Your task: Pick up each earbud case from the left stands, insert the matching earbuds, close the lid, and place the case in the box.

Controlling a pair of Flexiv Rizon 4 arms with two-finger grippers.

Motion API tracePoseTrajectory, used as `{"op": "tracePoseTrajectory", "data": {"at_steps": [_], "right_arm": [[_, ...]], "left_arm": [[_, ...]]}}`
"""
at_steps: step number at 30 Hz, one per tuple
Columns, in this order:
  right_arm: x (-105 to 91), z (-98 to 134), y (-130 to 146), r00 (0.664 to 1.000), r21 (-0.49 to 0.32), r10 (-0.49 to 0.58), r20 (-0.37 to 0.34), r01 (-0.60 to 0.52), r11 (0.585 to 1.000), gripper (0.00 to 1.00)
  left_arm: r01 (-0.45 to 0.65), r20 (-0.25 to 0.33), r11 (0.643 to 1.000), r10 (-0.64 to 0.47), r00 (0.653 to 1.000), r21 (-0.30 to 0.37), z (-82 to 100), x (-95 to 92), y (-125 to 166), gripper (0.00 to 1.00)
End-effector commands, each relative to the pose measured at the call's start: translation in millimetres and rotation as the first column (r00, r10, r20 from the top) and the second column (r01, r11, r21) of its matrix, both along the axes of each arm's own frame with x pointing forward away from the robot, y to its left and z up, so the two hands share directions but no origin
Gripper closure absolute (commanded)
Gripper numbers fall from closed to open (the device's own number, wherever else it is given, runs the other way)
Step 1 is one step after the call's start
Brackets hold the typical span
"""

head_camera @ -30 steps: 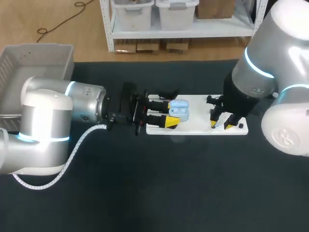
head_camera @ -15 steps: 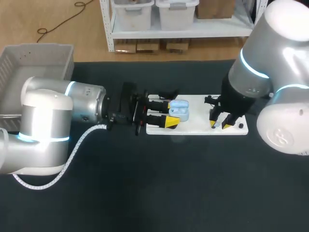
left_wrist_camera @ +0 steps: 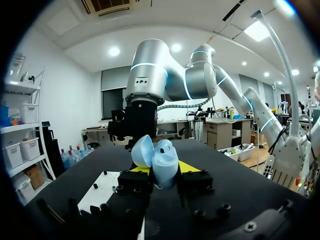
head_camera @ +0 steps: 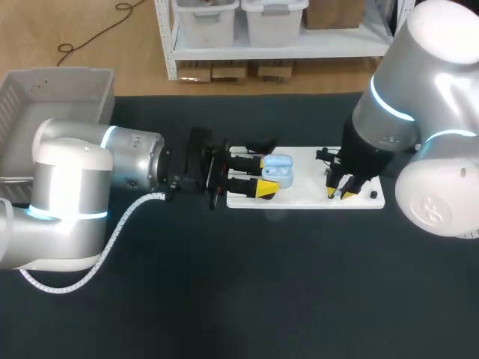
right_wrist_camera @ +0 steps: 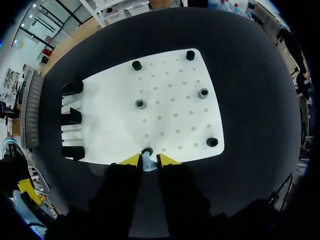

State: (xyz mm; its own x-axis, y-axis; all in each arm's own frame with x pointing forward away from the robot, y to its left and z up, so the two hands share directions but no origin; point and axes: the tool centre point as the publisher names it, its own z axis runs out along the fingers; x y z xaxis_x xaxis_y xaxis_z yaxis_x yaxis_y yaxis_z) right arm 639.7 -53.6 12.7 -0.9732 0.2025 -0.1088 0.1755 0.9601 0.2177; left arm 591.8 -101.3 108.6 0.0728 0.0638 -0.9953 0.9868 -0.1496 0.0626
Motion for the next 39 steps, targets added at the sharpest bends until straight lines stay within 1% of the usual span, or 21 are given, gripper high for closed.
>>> {"op": "tracePoseTrajectory", "data": {"at_steps": [1,4,10,18,26,31,34,36,38,39], "right_arm": [[1.8,-1.4,0.0,1.0,-0.002,-0.001,-0.005,0.001,1.0,0.91],[2.0,-1.4,0.0,1.0,-0.002,-0.002,-0.009,0.002,1.0,1.0],[2.4,1.0,0.0,1.0,0.001,-0.004,-0.013,0.004,1.0,1.0],[-2.3,22.7,-1.3,1.0,0.007,-0.013,-0.008,0.013,1.0,1.0],[-8.5,56.7,-7.0,0.999,0.024,-0.053,-0.004,0.054,0.998,1.0],[-11.8,84.5,-9.3,0.997,0.031,-0.076,0.001,0.076,0.997,1.0],[-15.2,103.8,-5.5,0.998,0.019,-0.067,0.006,0.067,0.998,1.0],[-17.9,116.0,-1.2,0.999,-0.006,-0.053,0.002,0.053,0.999,1.0],[-20.7,126.4,3.1,0.999,-0.025,-0.042,-0.021,0.041,0.999,1.0],[-22.0,131.0,5.1,0.999,-0.031,-0.032,-0.021,0.031,0.999,1.0]], "left_arm": [[-0.006,0.003,1.0,0.006,1.0,-0.001,-0.2,-1.8,0.1,1.0],[-0.006,0.003,1.0,0.006,1.0,-0.001,-0.2,-1.8,0.1,1.0],[-0.006,0.003,1.0,0.006,1.0,-0.001,-0.2,-1.8,0.1,1.0],[-0.006,0.003,1.0,0.006,1.0,-0.001,-0.2,-1.8,0.1,1.0],[-0.006,0.003,1.0,0.006,1.0,-0.001,-0.2,-1.8,0.1,1.0],[-0.006,0.003,1.0,0.006,1.0,-0.001,-0.2,-1.8,0.1,1.0],[-0.006,0.003,1.0,0.006,1.0,-0.001,-0.2,-1.8,0.1,1.0],[-0.006,0.003,1.0,0.006,1.0,-0.001,-0.2,-1.8,0.1,1.0],[-0.006,0.003,1.0,0.006,1.0,-0.001,-0.2,-1.8,0.1,1.0],[-0.006,0.003,1.0,0.006,1.0,-0.001,-0.2,-1.8,0.1,1.0]]}}
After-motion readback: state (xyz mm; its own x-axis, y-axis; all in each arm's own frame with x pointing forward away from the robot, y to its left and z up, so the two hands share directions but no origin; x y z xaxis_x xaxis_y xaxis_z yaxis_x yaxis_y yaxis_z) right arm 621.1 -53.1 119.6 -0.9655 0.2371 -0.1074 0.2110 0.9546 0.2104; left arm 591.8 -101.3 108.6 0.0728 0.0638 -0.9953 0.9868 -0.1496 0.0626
